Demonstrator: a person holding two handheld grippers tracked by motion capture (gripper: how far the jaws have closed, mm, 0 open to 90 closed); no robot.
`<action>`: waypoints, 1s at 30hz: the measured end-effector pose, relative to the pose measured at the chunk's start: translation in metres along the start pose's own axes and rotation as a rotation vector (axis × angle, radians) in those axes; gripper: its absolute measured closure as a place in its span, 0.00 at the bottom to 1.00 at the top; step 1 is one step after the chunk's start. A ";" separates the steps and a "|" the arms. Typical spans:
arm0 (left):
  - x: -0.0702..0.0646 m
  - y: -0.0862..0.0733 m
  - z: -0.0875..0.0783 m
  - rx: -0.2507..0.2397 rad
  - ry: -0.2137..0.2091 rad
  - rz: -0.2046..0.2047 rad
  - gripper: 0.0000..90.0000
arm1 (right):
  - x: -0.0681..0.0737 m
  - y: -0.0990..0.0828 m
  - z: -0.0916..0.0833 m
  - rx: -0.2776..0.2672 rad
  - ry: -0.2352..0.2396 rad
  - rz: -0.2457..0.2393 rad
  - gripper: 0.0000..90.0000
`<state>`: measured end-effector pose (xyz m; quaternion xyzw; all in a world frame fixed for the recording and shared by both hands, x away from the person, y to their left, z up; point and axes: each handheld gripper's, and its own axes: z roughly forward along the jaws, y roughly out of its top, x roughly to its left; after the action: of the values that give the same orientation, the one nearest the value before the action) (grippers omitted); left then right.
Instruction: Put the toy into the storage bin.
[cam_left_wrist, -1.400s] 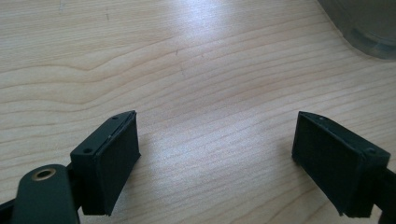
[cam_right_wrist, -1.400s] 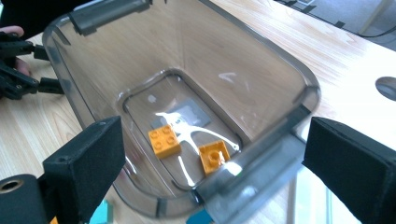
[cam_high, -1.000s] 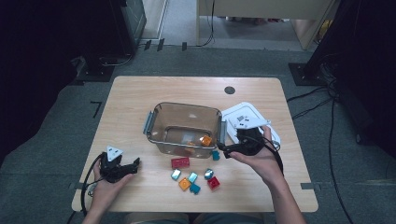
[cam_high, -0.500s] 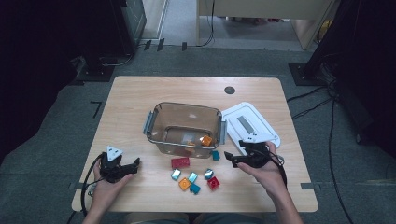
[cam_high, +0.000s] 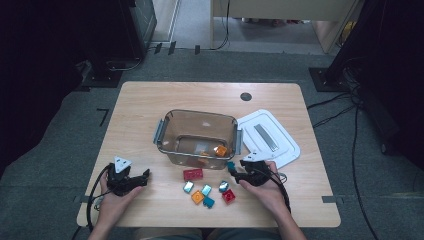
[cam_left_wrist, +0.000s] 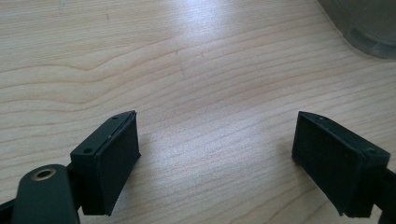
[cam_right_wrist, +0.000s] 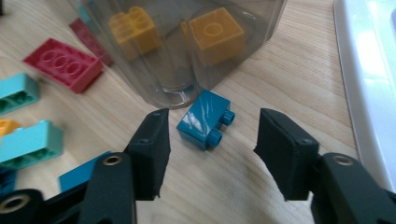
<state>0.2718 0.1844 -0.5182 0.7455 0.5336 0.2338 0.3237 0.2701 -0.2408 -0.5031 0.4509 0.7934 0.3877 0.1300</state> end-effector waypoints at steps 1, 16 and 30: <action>0.000 0.000 0.000 0.000 0.000 0.000 0.16 | 0.000 0.000 0.000 0.000 0.000 0.000 0.52; 0.000 0.000 0.000 0.001 0.000 0.001 0.16 | 0.009 -0.003 0.019 0.009 -0.043 -0.062 0.66; 0.000 0.000 0.000 0.000 0.000 0.000 0.16 | -0.016 -0.023 -0.014 0.056 0.056 -0.127 0.75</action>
<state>0.2718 0.1844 -0.5182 0.7454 0.5337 0.2338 0.3239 0.2574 -0.2669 -0.5129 0.3923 0.8342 0.3686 0.1194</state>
